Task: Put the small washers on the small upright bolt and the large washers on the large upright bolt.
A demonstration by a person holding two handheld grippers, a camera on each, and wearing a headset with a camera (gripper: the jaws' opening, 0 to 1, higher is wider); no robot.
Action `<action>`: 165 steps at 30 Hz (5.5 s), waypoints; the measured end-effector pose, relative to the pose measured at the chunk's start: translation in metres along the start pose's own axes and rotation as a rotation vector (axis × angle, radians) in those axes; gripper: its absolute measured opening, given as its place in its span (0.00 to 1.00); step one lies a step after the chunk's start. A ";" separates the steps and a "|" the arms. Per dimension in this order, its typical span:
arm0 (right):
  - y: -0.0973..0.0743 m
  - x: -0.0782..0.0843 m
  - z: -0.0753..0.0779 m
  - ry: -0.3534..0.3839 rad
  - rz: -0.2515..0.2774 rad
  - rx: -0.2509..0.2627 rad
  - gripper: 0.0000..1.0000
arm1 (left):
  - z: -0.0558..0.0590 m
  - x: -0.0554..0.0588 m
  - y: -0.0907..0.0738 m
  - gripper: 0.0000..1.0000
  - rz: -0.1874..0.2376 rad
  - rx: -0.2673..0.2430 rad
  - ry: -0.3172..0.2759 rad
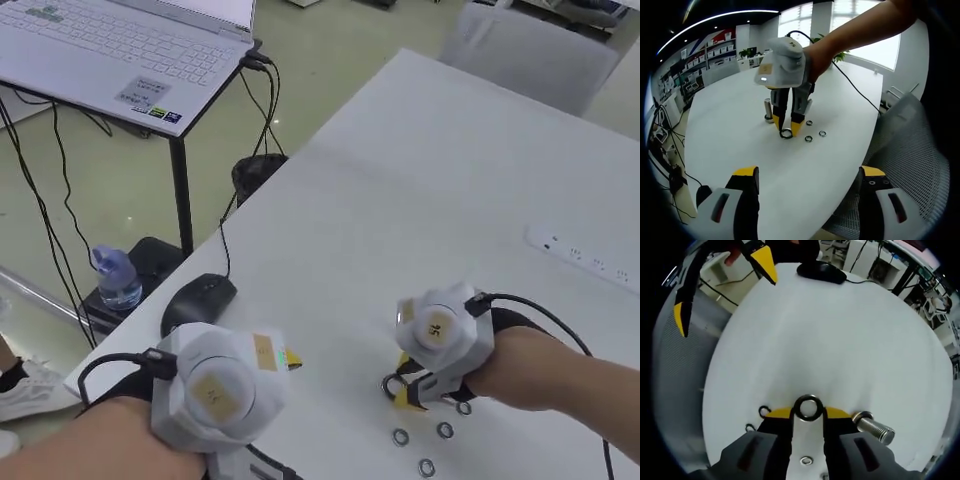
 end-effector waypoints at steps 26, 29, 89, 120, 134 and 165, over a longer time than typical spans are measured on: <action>-0.037 0.025 -0.004 0.144 0.022 -0.005 0.21 | -0.009 -0.008 -0.007 0.86 0.032 -0.036 -0.045; -0.048 0.032 -0.001 0.153 0.014 0.010 0.21 | -0.010 -0.008 -0.007 0.87 0.029 -0.038 -0.040; -0.063 0.014 0.063 0.181 -0.012 0.033 0.22 | -0.012 -0.005 -0.001 0.91 0.019 -0.041 -0.016; -0.033 0.021 0.066 0.202 -0.035 0.036 0.22 | -0.008 0.010 0.001 0.85 -0.019 -0.018 -0.036; -0.033 0.020 0.066 0.187 -0.047 0.039 0.24 | -0.008 0.008 0.002 0.83 -0.020 -0.016 -0.039; -0.084 0.029 0.031 0.148 0.034 0.088 0.30 | -0.011 0.000 -0.007 0.84 -0.019 -0.030 -0.016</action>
Point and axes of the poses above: the centre of the closed fingertips' face, and the gripper's own axes: y roughly forward along the fingers, z roughly to its right, x roughly out of its underside, the point moved 2 cm from there along -y, roughly backward along the fingers, and after that the axes turned 9 degrees about -x, right-handed, at the moved point
